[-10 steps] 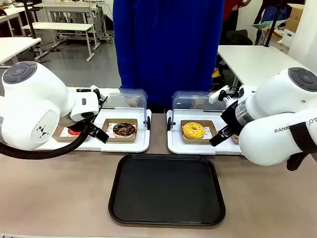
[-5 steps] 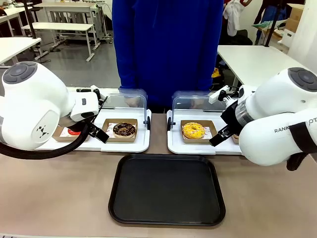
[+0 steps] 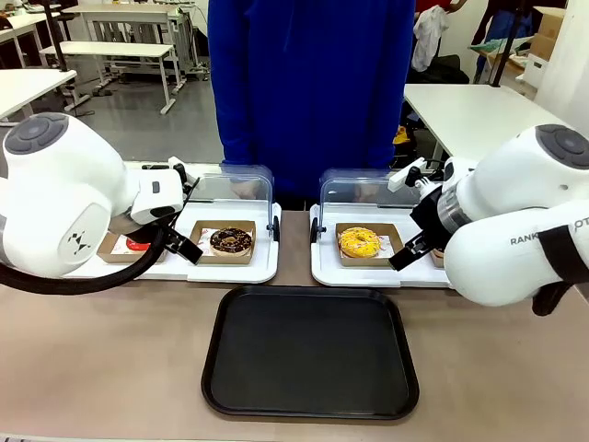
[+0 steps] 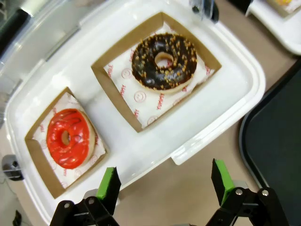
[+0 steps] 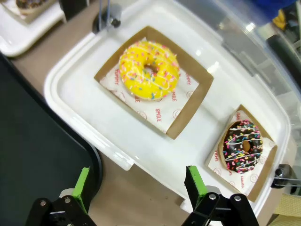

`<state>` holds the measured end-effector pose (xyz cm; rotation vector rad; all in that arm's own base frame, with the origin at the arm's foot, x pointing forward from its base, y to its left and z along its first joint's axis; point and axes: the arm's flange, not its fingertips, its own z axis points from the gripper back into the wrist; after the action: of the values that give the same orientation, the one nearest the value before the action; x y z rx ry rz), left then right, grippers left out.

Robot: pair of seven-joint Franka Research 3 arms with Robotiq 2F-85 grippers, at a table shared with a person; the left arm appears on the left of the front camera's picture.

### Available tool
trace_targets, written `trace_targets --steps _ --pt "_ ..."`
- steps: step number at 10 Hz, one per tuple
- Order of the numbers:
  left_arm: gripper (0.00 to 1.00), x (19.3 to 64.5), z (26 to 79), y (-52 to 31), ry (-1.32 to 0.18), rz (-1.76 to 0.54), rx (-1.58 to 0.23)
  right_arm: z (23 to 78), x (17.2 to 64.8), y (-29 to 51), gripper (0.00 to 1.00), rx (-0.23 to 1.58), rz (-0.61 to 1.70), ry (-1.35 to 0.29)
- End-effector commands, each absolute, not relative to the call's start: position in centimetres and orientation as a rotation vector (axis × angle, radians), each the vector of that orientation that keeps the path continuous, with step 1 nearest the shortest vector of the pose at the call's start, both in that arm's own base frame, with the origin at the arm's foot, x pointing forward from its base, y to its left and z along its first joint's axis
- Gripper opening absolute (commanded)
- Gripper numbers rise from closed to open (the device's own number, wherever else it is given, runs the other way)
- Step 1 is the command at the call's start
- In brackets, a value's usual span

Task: Move the first donut from the left to the tray.
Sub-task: Pick up the Paper togo box containing the Donut indicated by the person and place it on the Handle tray.

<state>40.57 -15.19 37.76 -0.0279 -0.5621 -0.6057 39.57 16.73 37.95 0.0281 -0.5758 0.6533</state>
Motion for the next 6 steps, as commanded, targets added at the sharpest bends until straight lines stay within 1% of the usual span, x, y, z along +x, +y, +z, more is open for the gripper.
trace_targets --steps 1,2,4,5,6 --pt "1.00 42.1 43.3 -13.2 -0.570 -0.631 -0.099 44.8 40.2 15.4 1.00 0.093 0.663 -0.605" --pt "1.00 42.5 45.7 -11.8 -0.556 -0.657 -0.134 47.6 40.2 14.2 1.00 0.136 0.654 -0.626" --pt "1.00 43.2 49.0 -8.0 -0.531 -0.736 -0.246 51.3 40.0 10.2 1.00 0.245 0.684 -0.633" --pt "1.00 43.2 50.7 -5.0 -0.530 -0.796 -0.322 52.7 40.1 6.8 1.00 0.305 0.725 -0.644" --pt "1.00 43.6 51.6 -2.1 -0.561 -0.853 -0.382 53.7 40.3 2.7 1.00 0.364 0.734 -0.672"
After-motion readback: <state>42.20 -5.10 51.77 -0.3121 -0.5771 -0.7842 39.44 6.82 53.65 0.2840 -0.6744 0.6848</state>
